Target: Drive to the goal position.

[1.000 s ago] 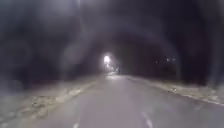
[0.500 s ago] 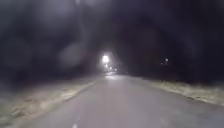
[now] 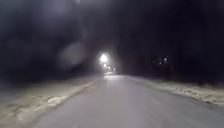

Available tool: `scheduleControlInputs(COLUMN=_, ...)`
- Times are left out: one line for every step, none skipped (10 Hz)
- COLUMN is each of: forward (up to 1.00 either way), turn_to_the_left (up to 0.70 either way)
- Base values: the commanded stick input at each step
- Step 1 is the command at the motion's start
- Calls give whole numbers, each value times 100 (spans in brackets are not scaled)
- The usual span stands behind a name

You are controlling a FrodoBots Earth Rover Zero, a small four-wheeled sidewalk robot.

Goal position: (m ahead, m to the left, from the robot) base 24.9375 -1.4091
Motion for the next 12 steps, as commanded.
scheduleControlInputs(forward=100, turn_to_the_left=6)
scheduleControlInputs(forward=100, turn_to_the_left=10)
scheduleControlInputs(forward=100, turn_to_the_left=12)
scheduleControlInputs(forward=100, turn_to_the_left=12)
scheduleControlInputs(forward=100, turn_to_the_left=12)
scheduleControlInputs(forward=100, turn_to_the_left=12)
scheduleControlInputs(forward=100, turn_to_the_left=12)
scheduleControlInputs(forward=100, turn_to_the_left=12)
scheduleControlInputs(forward=100, turn_to_the_left=11)
scheduleControlInputs(forward=100, turn_to_the_left=11)
scheduleControlInputs(forward=100, turn_to_the_left=10)
scheduleControlInputs(forward=100, turn_to_the_left=9)
